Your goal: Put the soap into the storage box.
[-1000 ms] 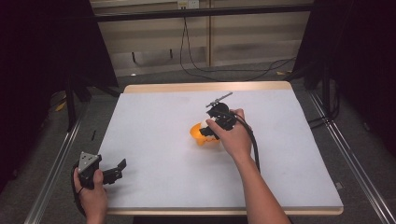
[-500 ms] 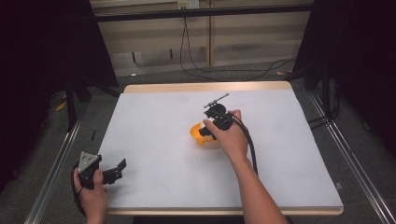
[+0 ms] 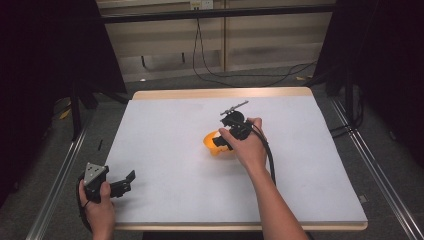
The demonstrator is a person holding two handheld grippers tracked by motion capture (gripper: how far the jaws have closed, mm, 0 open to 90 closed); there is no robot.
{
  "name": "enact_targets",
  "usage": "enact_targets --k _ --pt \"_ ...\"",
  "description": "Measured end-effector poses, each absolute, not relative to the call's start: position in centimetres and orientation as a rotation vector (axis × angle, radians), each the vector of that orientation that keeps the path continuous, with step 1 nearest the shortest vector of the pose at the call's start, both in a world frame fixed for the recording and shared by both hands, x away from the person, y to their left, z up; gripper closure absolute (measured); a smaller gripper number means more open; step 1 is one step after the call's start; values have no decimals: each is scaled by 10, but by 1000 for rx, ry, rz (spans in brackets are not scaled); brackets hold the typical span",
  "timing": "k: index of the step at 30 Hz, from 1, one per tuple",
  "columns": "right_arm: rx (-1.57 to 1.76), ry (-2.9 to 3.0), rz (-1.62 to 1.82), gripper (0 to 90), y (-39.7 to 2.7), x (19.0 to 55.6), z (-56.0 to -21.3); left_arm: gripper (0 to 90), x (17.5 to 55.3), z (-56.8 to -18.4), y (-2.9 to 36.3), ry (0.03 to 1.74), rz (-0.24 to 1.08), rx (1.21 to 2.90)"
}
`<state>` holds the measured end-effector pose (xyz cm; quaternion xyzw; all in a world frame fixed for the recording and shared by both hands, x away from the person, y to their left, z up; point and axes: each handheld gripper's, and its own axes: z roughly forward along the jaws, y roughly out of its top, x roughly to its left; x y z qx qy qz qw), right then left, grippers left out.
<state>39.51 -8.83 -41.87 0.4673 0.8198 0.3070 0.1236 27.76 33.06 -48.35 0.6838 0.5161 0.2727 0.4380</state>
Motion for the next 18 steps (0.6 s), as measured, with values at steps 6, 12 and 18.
enact_targets --k 6,12,18 --pt "1348 2380 922 19 -98 385 -420 0 277 -484 330 1283 679 1700" --pt "1344 2324 963 0 -112 374 -421 0 277 -484 330 1280 677 1700" --pt "1356 2265 994 0 -127 364 -422 0 277 -484 330 1276 680 1704"
